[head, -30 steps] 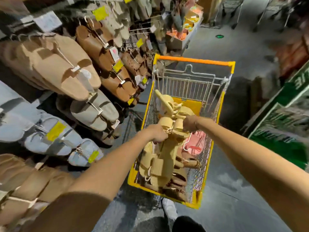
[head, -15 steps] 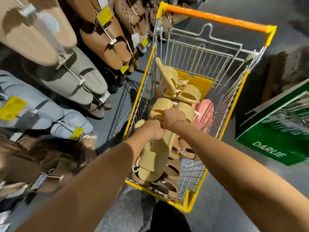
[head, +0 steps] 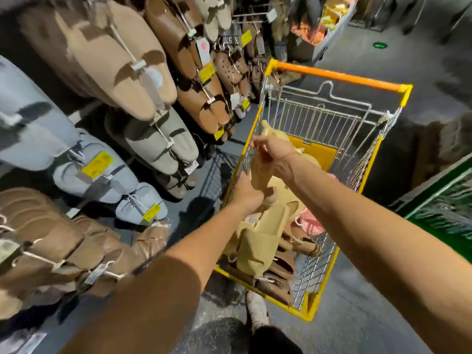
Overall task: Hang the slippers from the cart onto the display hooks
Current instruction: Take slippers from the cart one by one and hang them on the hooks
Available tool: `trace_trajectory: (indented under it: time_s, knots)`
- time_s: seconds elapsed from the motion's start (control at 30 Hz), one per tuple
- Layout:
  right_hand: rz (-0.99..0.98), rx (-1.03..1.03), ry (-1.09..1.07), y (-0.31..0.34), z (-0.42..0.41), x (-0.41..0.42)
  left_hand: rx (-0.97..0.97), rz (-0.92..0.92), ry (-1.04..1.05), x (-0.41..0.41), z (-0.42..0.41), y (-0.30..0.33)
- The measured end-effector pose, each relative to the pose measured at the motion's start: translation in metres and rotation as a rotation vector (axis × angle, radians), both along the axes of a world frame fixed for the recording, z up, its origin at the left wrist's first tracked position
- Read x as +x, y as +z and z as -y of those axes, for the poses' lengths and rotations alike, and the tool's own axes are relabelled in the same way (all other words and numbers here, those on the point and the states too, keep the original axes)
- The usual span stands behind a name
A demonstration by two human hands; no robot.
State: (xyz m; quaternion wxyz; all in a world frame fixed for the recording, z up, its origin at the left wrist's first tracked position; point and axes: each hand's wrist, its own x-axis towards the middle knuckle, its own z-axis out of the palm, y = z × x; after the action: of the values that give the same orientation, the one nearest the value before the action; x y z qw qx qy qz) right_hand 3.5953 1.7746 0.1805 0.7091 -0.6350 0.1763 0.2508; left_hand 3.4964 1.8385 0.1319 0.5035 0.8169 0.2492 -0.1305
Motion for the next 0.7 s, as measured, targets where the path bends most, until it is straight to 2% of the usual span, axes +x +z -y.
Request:
trace_trajectory:
  time_s: [0.07,0.13,0.23,0.37,0.4,0.5,0.63,0.7]
  knots:
    - [-0.007,0.183,-0.019,0.033,-0.024,-0.019,-0.049,0.14,0.228,-0.026,-0.014,0.023]
    - [-0.016,0.315,-0.015,0.065,-0.052,-0.046,-0.194,0.283,0.475,-0.05,-0.036,0.038]
    - [0.025,0.42,0.082,0.113,-0.095,-0.099,-0.317,0.386,0.761,-0.089,-0.075,0.07]
    - [0.067,0.546,0.171,0.169,-0.143,-0.167,-0.334,0.444,0.822,-0.146,-0.14,0.12]
    - [0.087,0.565,0.183,0.182,-0.154,-0.184,-0.257,0.436,0.797,-0.162,-0.155,0.131]
    - [0.131,0.651,0.253,0.213,-0.189,-0.233,-0.186,0.555,0.832,-0.211,-0.2,0.162]
    - [0.234,0.722,0.606,0.247,-0.232,-0.308,-0.047,0.62,0.91,-0.288,-0.251,0.205]
    - [0.217,0.766,0.698,0.26,-0.251,-0.34,-0.038,0.621,0.962,-0.324,-0.276,0.219]
